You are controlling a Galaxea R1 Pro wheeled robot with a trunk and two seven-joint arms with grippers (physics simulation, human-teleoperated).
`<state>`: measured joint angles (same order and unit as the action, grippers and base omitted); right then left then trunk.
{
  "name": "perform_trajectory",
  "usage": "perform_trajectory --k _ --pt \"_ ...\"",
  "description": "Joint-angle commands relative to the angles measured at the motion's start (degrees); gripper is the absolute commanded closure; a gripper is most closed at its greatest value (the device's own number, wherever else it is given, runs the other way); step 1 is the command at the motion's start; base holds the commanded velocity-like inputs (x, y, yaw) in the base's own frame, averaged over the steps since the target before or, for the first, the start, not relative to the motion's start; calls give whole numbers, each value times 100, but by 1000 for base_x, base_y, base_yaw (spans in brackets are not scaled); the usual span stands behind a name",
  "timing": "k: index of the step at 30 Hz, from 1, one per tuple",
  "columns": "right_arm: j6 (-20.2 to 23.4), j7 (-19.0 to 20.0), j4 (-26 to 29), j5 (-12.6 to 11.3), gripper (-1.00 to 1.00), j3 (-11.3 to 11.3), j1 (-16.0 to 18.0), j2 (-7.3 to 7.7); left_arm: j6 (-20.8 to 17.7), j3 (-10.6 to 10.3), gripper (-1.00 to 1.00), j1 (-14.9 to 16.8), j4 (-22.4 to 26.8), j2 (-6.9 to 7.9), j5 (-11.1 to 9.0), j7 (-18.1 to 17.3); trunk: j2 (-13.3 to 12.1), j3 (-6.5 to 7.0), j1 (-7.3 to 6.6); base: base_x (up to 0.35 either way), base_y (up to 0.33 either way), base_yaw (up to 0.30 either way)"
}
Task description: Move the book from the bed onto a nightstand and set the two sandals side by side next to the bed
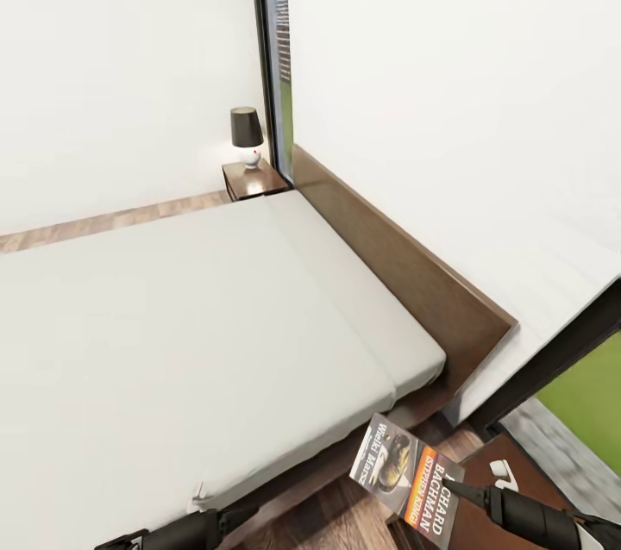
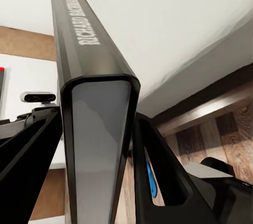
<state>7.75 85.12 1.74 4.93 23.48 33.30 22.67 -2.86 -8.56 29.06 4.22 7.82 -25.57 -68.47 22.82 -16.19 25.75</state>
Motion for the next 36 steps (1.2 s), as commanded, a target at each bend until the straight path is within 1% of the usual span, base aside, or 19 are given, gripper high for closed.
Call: perform_trajectory --k 1,36 --pt "60 22 2 52 100 51 3 1 -30 -49 -100 4 0 2 -54 -17 10 0 3 0 0 0" --pt "60 22 2 52 100 51 8 1 -30 -49 -100 4 3 9 -54 -17 10 322 3 0 0 0"
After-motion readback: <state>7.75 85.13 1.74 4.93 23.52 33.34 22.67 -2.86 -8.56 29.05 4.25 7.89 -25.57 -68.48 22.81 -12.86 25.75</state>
